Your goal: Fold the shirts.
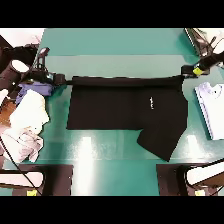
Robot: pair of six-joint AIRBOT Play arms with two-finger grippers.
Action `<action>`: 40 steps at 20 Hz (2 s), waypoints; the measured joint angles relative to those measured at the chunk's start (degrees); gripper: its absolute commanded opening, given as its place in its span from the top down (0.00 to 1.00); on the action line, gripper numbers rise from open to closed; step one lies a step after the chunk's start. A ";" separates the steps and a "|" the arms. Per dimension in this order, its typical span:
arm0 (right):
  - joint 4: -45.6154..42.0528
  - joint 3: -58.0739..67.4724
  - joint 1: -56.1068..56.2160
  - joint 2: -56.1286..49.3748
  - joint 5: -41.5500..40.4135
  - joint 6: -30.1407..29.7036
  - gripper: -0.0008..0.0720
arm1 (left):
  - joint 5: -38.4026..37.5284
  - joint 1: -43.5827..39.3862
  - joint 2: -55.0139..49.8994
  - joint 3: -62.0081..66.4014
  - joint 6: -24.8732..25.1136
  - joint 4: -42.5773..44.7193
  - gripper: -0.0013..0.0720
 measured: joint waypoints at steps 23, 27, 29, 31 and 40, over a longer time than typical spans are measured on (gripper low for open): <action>18.75 -30.71 -14.91 21.99 10.99 -5.86 0.63 | -15.37 4.72 10.27 -17.00 -4.76 1.66 0.32; 20.96 -38.88 -18.60 28.87 8.11 -6.54 0.63 | -15.76 4.90 12.90 -26.77 -4.68 1.42 0.32; 21.44 -41.07 -19.34 31.17 7.54 -7.06 0.63 | -15.91 4.79 13.49 -29.22 -4.52 -0.26 0.32; 21.77 -42.25 -19.67 32.76 7.21 -7.32 0.63 | -15.78 3.74 13.81 -30.51 -4.48 -0.70 0.32; 16.70 -46.71 -20.02 35.76 9.55 -7.04 0.45 | -14.38 -2.56 14.16 -30.56 -4.74 0.59 0.95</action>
